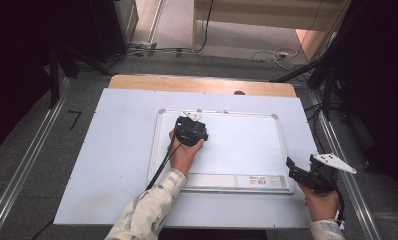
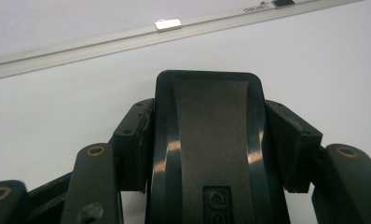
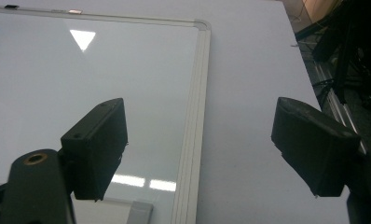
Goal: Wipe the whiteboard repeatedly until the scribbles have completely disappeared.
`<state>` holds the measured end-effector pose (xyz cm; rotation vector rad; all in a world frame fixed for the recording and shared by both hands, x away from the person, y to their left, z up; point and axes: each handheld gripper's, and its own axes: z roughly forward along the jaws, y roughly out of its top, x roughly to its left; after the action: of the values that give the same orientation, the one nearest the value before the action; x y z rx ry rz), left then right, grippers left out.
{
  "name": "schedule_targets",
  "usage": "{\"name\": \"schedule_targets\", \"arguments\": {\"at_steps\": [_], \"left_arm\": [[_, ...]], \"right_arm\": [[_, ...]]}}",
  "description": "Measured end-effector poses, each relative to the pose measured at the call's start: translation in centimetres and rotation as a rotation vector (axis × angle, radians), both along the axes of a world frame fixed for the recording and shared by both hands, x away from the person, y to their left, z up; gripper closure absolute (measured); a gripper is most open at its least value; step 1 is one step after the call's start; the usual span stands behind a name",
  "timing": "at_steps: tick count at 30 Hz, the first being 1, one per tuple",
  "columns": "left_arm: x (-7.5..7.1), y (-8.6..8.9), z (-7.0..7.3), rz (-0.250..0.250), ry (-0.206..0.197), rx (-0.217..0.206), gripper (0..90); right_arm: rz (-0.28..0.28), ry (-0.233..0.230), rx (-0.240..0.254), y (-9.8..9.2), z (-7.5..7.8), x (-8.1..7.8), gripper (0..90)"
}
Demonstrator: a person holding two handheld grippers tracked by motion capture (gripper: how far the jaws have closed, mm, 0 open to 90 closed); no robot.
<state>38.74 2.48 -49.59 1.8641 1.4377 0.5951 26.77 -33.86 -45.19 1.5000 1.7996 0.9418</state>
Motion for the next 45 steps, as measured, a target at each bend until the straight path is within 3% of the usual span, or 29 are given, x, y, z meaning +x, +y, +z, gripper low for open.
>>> {"name": "schedule_targets", "arguments": {"at_steps": [12, 24, 32, 45], "left_arm": [[-2.6, 0.9, -0.1, -0.050, -0.001, -0.018, 40.5], [-3.8, 3.5, -0.2, -0.033, 0.000, -0.026, 40.5], [-3.0, 5.3, -0.2, 0.009, 0.002, -0.030, 40.4], [0.2, 7.1, -0.1, 0.092, -0.002, -0.038, 40.3]], "right_arm": [[-0.006, 0.001, -0.003, -0.1, 0.0, -0.1, 17.0], [-0.011, 0.002, -0.005, -0.2, -0.1, -0.2, 17.0], [-0.013, 0.003, -0.004, -0.2, -0.1, -0.2, 17.0], [-0.011, 0.003, -0.002, -0.2, -0.1, -0.2, 17.0]]}}
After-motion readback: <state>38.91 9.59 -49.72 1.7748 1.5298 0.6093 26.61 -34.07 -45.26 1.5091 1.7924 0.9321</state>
